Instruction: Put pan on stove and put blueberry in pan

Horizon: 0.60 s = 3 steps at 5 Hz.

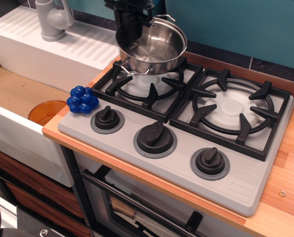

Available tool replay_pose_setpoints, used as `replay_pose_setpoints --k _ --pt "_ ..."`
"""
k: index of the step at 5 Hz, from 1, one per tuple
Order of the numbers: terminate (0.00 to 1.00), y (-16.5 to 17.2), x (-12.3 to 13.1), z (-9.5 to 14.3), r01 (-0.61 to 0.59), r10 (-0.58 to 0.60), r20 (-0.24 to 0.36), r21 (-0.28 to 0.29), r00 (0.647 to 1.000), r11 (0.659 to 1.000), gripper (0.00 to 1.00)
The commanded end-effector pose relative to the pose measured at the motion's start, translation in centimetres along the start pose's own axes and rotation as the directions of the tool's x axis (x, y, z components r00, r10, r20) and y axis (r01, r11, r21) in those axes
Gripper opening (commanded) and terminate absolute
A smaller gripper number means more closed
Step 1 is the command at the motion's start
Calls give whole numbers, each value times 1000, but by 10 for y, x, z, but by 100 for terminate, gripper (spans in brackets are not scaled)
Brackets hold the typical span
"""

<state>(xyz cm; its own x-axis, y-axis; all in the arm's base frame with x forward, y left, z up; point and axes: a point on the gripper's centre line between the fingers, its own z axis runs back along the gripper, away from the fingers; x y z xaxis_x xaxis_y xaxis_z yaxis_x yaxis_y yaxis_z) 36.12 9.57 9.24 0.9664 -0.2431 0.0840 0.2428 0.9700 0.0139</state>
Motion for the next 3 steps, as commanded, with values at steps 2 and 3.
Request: replay_pose_setpoints --k 2,3 --pt "0 2 -3 -24 -31 31 68 -5 997 1000 0" --pt "0 3 -1 -32 -21 22 89 -12 996 1000 0"
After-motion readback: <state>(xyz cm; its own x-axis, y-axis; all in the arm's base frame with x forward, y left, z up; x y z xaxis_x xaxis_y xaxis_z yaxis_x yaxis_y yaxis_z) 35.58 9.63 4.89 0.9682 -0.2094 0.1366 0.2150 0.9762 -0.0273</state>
